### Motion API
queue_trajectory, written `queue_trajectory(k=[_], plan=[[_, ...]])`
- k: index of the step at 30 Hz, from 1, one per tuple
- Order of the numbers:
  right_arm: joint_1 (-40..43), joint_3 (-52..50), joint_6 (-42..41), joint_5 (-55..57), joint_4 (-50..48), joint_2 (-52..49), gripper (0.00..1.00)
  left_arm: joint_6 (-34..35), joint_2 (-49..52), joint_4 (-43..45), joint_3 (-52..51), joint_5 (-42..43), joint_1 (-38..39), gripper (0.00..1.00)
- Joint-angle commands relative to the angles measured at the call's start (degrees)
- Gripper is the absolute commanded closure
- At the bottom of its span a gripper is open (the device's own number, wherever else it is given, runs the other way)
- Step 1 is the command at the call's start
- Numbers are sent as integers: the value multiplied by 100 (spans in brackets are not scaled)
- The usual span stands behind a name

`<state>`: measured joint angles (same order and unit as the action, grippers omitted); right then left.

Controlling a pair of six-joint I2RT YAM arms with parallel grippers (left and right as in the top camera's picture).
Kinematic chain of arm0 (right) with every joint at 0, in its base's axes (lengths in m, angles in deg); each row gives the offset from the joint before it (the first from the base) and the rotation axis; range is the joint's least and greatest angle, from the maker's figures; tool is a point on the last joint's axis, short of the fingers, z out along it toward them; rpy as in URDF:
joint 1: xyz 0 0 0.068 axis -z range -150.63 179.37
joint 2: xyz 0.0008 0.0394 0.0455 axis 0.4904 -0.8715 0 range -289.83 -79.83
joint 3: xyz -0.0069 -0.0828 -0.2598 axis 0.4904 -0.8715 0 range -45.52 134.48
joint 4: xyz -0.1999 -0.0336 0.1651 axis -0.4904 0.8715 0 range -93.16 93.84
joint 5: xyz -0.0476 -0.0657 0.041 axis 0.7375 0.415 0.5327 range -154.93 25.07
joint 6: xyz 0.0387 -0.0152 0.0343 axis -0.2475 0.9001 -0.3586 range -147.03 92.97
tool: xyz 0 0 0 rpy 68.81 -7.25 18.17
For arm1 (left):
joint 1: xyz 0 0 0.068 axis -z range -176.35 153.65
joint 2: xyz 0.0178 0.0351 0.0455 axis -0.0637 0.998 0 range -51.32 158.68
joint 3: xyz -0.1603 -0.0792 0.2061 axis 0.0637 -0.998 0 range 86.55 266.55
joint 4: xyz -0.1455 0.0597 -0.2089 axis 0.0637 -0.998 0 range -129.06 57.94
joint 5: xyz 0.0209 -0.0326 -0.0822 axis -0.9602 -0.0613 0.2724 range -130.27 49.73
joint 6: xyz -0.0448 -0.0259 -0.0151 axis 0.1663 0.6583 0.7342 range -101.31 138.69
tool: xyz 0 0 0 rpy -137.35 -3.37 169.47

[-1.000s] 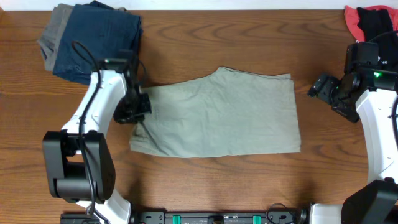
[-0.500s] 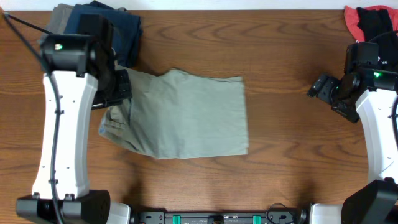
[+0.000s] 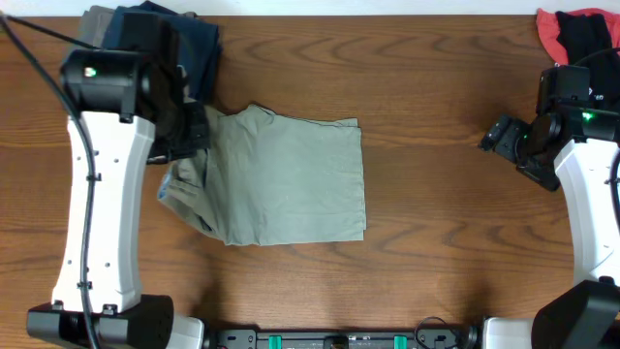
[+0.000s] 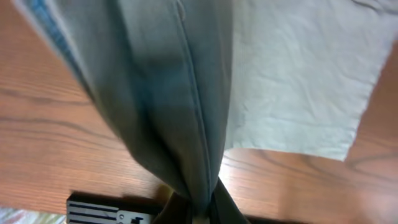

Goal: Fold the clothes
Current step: 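Lift the left end and fold it rightward over the shorts, then press the folded shorts flat with the left gripper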

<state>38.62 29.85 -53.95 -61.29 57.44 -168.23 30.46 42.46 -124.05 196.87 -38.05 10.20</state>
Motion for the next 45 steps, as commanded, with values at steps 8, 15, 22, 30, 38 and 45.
queue_trajectory(k=[8,15,22,30,38,45], plan=[[11,33,42,46,7,63,1,361,52,1069,-925,190,1217,94],[11,33,42,46,7,63,1,361,52,2391,-2004,330,1878,94],[11,33,42,46,7,63,1,358,52,3696,-2927,461,2225,94],[11,33,42,44,7,63,1,358,52,4503,-3508,584,2396,94],[11,33,42,44,7,63,1,361,52,4776,-3720,791,2524,94],[11,33,42,44,7,63,1,487,55,4913,-3969,791,2629,94]])
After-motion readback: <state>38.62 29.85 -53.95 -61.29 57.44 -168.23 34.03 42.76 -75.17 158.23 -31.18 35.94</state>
